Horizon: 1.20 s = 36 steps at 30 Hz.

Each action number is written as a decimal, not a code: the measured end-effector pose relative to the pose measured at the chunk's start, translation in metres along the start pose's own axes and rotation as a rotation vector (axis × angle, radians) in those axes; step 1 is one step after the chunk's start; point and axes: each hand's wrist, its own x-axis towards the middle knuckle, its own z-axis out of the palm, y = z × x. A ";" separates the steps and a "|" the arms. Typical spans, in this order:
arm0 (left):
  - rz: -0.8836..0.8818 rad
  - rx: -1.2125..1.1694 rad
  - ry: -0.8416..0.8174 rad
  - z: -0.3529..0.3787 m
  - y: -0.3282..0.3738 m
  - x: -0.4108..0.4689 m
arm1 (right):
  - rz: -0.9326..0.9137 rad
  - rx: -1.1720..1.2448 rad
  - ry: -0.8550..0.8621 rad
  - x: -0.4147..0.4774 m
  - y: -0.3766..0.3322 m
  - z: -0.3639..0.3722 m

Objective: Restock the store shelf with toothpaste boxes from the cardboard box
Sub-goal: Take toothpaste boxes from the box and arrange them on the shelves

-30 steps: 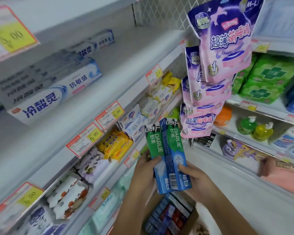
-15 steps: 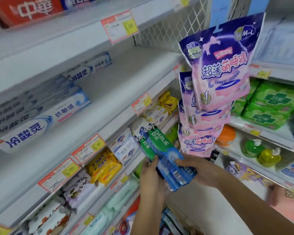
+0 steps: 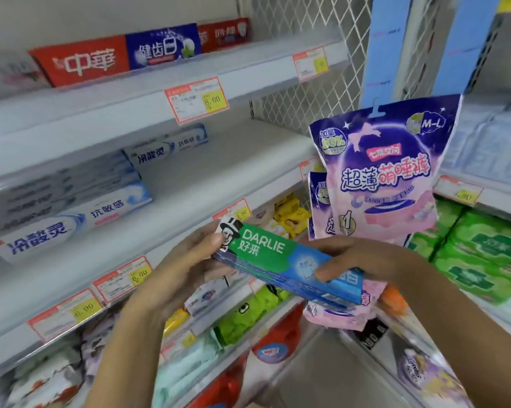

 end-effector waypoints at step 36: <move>0.184 0.876 0.584 -0.003 0.066 0.235 | -0.601 -1.005 1.420 0.186 -0.015 -0.092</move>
